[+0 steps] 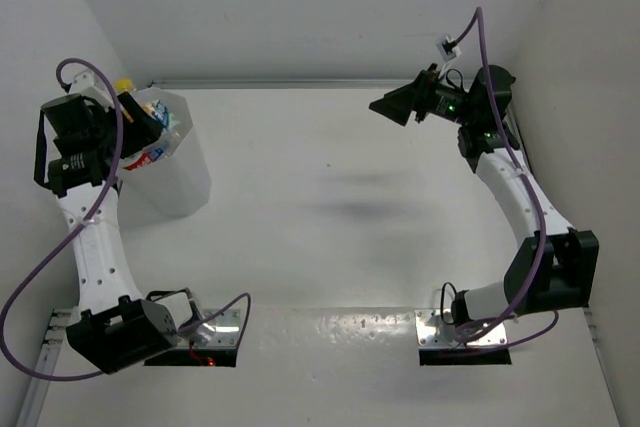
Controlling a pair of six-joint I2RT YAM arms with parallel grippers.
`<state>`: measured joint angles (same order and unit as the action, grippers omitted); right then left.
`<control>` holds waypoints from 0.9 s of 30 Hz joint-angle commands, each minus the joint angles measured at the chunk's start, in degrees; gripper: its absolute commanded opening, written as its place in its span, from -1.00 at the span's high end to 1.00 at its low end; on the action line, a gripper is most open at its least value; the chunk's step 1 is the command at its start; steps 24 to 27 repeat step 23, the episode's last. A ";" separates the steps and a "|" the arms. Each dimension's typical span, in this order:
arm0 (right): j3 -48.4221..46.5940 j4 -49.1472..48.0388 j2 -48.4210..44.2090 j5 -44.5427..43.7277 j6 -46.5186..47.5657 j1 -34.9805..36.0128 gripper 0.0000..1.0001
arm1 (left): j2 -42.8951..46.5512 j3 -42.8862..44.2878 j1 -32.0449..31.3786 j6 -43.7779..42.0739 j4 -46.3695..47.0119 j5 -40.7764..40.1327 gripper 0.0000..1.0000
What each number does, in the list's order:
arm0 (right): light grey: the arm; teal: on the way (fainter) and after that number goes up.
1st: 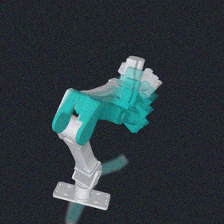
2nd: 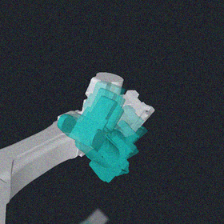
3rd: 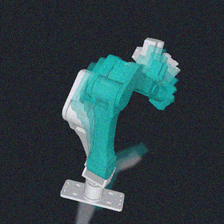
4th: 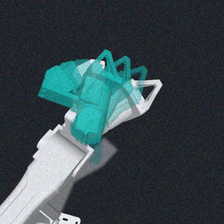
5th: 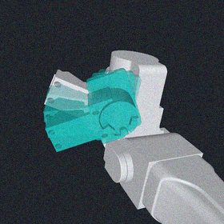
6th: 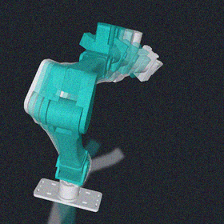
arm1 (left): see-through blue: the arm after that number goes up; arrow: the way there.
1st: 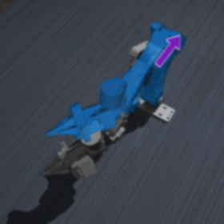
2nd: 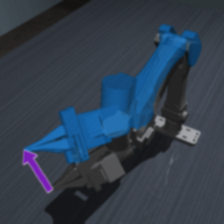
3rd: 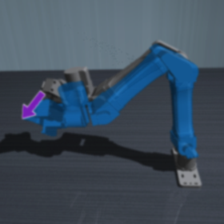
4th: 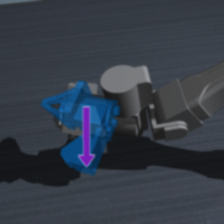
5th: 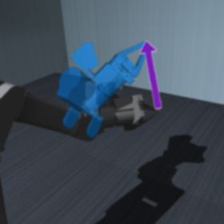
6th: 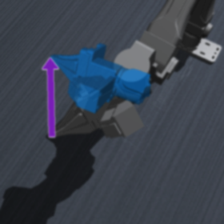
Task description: Put the plastic bottles in the bin
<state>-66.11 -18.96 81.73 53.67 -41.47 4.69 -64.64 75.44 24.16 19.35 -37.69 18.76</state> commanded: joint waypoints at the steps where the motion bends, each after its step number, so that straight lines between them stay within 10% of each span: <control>1: -1.13 2.52 -3.16 0.47 3.59 -0.03 -1.00 | 2.33 0.41 1.06 -1.95 -1.41 -1.19 -0.49; 5: -2.53 7.52 -4.47 -0.93 7.71 -0.20 -1.00 | 1.71 4.34 1.59 -2.56 -2.03 -1.71 -1.00; 15: -7.63 28.26 -8.52 -8.22 19.49 -4.42 -1.00 | -8.04 29.74 1.59 -14.51 -1.51 8.71 -1.00; 27: -21.85 49.35 -6.59 -13.15 24.16 -20.57 -1.00 | -7.52 29.77 1.59 -15.22 1.31 12.00 -1.00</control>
